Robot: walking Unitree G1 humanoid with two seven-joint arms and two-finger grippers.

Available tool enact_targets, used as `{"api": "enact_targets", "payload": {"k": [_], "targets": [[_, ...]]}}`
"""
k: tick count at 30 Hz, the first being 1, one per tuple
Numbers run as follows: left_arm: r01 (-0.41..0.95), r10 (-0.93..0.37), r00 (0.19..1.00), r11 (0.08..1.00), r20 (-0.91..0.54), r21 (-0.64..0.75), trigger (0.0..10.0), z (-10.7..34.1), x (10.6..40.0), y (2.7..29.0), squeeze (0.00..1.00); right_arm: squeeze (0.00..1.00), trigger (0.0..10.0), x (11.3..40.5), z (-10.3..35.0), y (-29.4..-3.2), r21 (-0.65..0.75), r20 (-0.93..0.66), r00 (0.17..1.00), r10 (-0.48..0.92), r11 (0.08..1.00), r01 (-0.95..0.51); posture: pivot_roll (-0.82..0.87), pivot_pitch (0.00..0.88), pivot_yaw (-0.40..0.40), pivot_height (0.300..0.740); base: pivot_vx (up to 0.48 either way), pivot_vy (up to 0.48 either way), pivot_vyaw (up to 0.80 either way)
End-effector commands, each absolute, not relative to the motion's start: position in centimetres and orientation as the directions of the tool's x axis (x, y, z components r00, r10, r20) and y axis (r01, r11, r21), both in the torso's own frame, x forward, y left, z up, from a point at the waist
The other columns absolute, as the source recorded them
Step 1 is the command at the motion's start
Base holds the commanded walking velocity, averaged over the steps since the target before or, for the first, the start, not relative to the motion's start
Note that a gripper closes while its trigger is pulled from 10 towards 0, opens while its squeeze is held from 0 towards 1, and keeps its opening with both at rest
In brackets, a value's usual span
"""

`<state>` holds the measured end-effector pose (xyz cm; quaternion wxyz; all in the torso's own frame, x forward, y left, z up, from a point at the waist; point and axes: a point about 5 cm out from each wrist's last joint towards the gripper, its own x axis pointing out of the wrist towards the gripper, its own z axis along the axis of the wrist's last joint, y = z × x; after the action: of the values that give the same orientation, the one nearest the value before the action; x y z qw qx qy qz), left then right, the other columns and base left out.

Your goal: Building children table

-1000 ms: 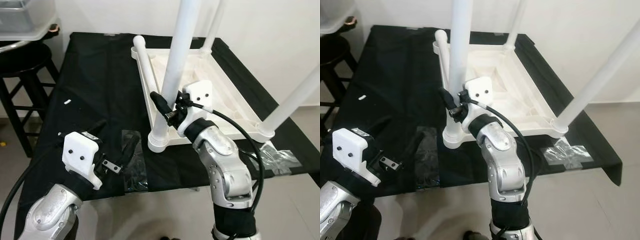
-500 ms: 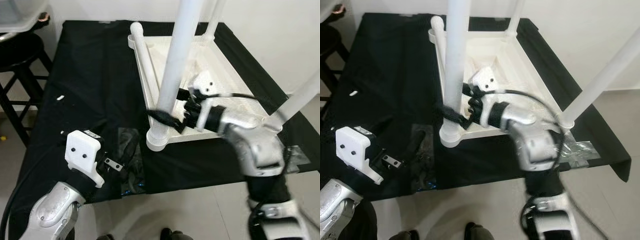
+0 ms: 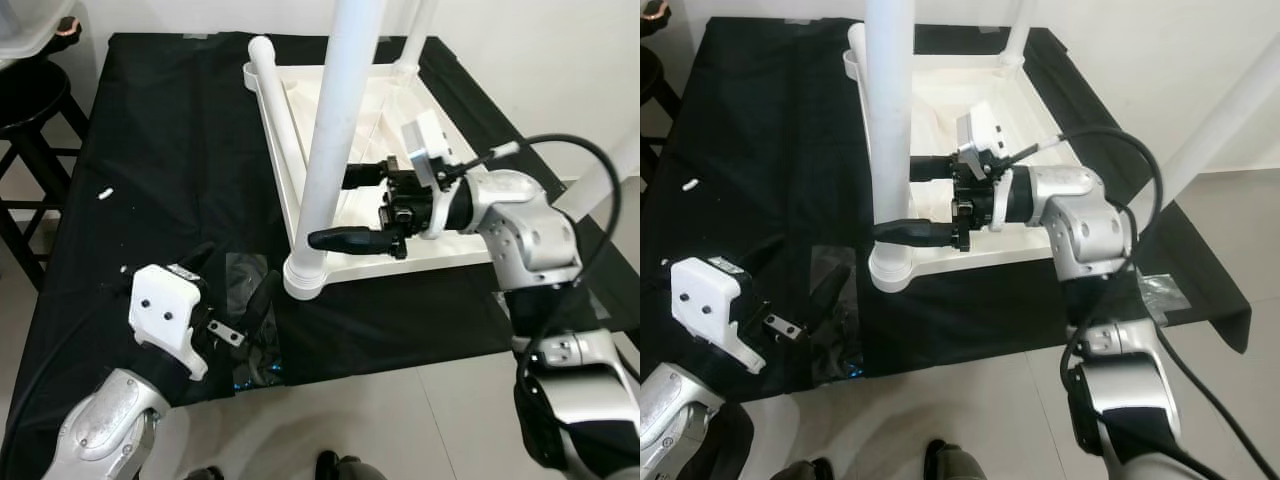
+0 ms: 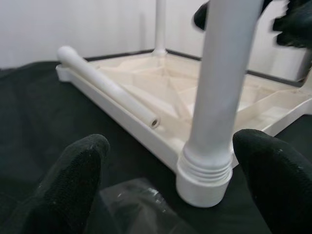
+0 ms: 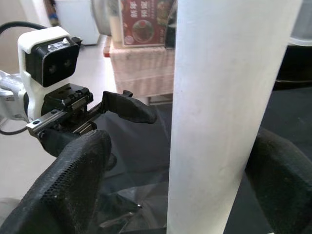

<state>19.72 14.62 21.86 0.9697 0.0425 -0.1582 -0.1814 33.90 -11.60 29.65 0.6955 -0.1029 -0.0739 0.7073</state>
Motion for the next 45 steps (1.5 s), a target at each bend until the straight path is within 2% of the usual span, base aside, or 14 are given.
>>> {"api": "enact_targets", "payload": {"k": [1,12,17,20,21,22,24,25,28,35,36,38,39,45], "targets": [[0.344,-0.369,0.886,0.929,0.280,0.136,10.0,21.7,19.4,14.5,0.00,0.00,0.0,33.7,29.4,-11.1,-0.254,-0.059,-0.097,0.994,-0.109,-0.961,0.06,0.244,-0.137,0.740,0.000,0.000,0.00],[0.345,-0.369,0.887,0.929,0.276,0.134,10.0,21.7,19.2,14.5,0.00,0.00,0.0,34.3,29.2,-11.4,-0.263,-0.084,-0.128,0.988,-0.146,-0.954,0.07,0.250,-0.134,0.740,0.000,0.000,0.00],[0.343,-0.368,0.888,0.930,0.276,0.134,10.0,21.6,19.1,14.5,0.00,0.00,0.0,34.4,28.4,-12.1,-0.286,-0.111,-0.042,0.993,-0.073,-0.955,0.05,0.251,-0.141,0.740,0.000,0.000,0.00],[0.341,-0.366,0.888,0.930,0.279,0.134,10.0,21.7,19.1,14.5,0.00,0.00,0.0,33.6,24.6,-11.3,-0.229,-0.101,0.375,0.921,0.345,-0.910,0.04,0.254,-0.146,0.740,0.000,0.000,0.00],[0.341,-0.366,0.888,0.930,0.279,0.134,10.0,21.7,19.1,14.5,0.00,0.00,0.0,33.6,24.6,-11.3,-0.229,-0.101,0.375,0.921,0.345,-0.910,0.04,0.254,-0.146,0.740,0.000,0.000,0.00],[0.341,-0.366,0.888,0.930,0.279,0.135,10.0,21.7,19.2,14.5,0.00,0.00,0.0,33.6,22.8,-11.2,-0.200,-0.093,0.652,0.752,0.628,-0.752,0.04,0.253,-0.140,0.740,0.000,0.000,0.00],[0.341,-0.366,0.888,0.930,0.279,0.135,10.0,21.7,19.2,14.5,0.00,0.00,0.0,33.6,22.8,-11.2,-0.200,-0.093,0.652,0.752,0.628,-0.752,0.04,0.253,-0.140,0.740,0.000,0.000,0.00],[0.342,-0.368,0.887,0.929,0.279,0.138,10.0,21.7,19.6,14.7,0.00,0.00,0.0,29.8,19.5,-10.8,-0.161,-0.110,0.859,0.499,0.844,-0.511,0.01,0.256,-0.115,0.740,0.000,0.000,0.00],[0.344,-0.371,0.886,0.928,0.279,0.142,10.0,21.6,19.9,14.8,0.00,0.00,0.0,28.0,18.8,-10.4,-0.134,-0.109,0.901,0.419,0.892,-0.431,0.00,0.248,-0.107,0.740,0.000,0.000,0.00],[0.344,-0.371,0.885,0.928,0.282,0.143,10.0,21.5,20.5,14.8,0.00,0.00,0.0,29.2,19.6,-10.1,-0.120,-0.082,0.928,0.364,0.921,-0.372,0.01,0.220,-0.106,0.740,0.000,0.000,0.00],[0.342,-0.369,0.885,0.929,0.284,0.142,10.0,21.5,20.5,14.8,0.00,0.00,10.0,29.3,20.0,-9.8,-0.123,-0.075,0.923,0.379,0.915,-0.385,0.01,0.216,-0.110,0.740,0.000,0.000,0.00],[0.340,-0.368,0.885,0.929,0.285,0.142,10.0,21.5,20.5,14.8,0.00,0.00,10.0,29.4,20.3,-9.6,-0.126,-0.071,0.918,0.390,0.909,-0.396,0.01,0.216,-0.110,0.740,0.000,0.000,0.00],[0.340,-0.367,0.885,0.930,0.286,0.142,10.0,21.5,20.6,14.8,0.00,1.00,10.0,29.2,20.7,-9.3,-0.128,-0.061,0.909,0.412,0.900,-0.416,0.01,0.215,-0.111,0.740,0.000,0.000,0.00],[0.343,-0.370,0.883,0.929,0.290,0.140,10.0,21.6,20.5,14.5,0.00,1.00,10.0,30.5,24.7,-9.1,-0.124,0.083,0.786,0.613,0.789,-0.602,0.01,0.220,-0.118,0.740,0.000,0.000,0.00]]}}
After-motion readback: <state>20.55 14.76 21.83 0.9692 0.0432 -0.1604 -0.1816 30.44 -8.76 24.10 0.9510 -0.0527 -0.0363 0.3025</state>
